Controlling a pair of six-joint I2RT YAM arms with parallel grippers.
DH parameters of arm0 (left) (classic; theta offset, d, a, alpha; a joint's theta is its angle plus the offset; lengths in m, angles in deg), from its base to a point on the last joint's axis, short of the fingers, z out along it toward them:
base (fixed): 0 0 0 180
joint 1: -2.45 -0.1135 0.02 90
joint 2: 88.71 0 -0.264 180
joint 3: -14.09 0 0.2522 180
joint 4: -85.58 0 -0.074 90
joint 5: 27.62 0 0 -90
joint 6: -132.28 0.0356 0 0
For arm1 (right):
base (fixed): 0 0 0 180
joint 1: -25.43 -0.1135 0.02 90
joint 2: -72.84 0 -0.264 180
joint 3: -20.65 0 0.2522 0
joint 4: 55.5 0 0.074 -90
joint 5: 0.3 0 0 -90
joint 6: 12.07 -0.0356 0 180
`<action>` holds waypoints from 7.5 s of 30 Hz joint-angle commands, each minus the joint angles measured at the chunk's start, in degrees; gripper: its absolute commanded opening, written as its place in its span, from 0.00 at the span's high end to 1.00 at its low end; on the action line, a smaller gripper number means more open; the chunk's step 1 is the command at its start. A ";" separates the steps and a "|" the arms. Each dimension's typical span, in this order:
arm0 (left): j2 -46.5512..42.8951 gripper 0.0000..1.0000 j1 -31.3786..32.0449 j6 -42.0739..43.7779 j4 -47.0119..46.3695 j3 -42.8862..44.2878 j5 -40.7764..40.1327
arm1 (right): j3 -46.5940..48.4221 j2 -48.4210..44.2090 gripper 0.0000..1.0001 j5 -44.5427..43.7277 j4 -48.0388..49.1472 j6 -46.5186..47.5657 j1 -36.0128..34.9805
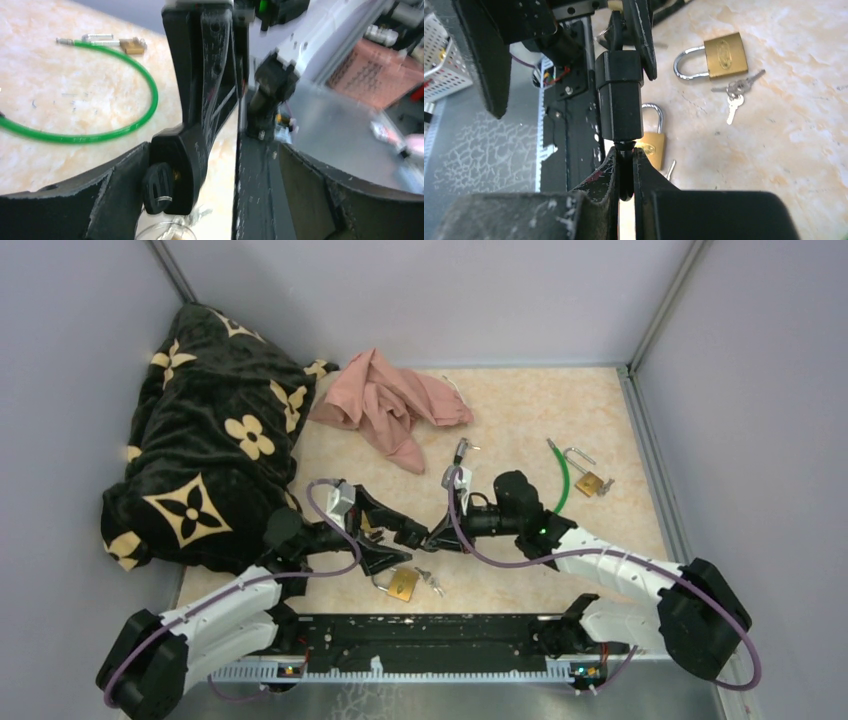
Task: Lock with the key
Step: Lock the lock, then place the key at the center of the board, then place the lock at the center of the board, then pick up the lock from the center of the board.
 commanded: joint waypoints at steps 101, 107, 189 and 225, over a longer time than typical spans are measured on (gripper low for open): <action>-20.53 0.01 -19.03 -10.56 38.71 0.84 -42.05 | 22.96 10.05 0.03 -50.45 -43.84 -3.80 50.48; -23.61 0.01 -19.03 -9.39 37.40 0.87 -40.89 | 27.34 23.33 0.31 -49.10 -43.38 -6.60 54.65; 27.23 0.04 7.59 46.05 10.51 16.97 12.94 | 5.54 -7.24 1.00 -21.04 -30.38 -1.21 34.01; 6.03 0.01 -8.76 47.77 62.75 27.18 15.67 | 16.05 11.33 1.00 -19.55 -27.23 -4.46 9.59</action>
